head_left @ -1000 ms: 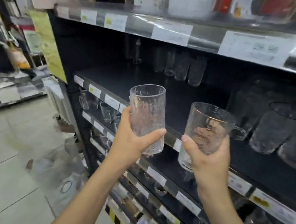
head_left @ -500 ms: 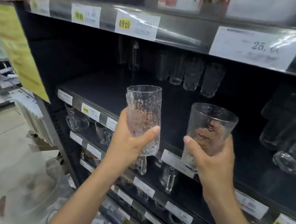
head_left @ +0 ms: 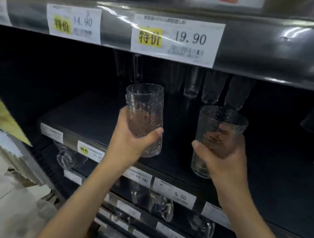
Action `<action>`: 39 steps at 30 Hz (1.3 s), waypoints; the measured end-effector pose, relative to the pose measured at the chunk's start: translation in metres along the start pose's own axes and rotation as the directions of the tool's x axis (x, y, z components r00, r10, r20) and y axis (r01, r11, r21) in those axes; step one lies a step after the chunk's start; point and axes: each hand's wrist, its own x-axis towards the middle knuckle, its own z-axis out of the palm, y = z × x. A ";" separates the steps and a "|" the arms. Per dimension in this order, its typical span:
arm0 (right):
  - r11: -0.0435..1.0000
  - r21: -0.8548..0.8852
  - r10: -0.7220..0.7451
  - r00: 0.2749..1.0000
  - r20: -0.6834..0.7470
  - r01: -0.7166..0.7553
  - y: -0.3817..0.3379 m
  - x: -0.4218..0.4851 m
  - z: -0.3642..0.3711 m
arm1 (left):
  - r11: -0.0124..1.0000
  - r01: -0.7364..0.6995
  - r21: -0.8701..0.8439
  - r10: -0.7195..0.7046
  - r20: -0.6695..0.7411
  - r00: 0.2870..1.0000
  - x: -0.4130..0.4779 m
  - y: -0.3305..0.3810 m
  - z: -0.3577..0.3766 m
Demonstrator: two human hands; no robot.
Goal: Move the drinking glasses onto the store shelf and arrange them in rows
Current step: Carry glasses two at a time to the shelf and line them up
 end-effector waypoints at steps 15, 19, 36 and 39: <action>0.991 -0.127 0.020 0.993 -0.117 -0.035 0.001 0.003 0.058 | 0.998 -0.064 -0.006 0.063 0.248 0.967 0.083 -0.052 -0.048; 0.993 -0.109 0.033 0.990 -0.138 -0.048 0.002 0.001 0.077 | 0.998 -0.066 -0.014 0.068 0.277 0.958 0.094 -0.064 -0.066; 0.987 -0.156 0.015 0.992 -0.124 -0.035 0.008 0.009 0.146 | 0.993 -0.118 0.003 0.106 0.421 0.901 0.129 -0.086 -0.108; 0.983 -0.176 0.021 0.993 -0.119 -0.042 0.009 0.011 0.149 | 0.991 -0.132 0.005 0.116 0.445 0.888 0.136 -0.088 -0.112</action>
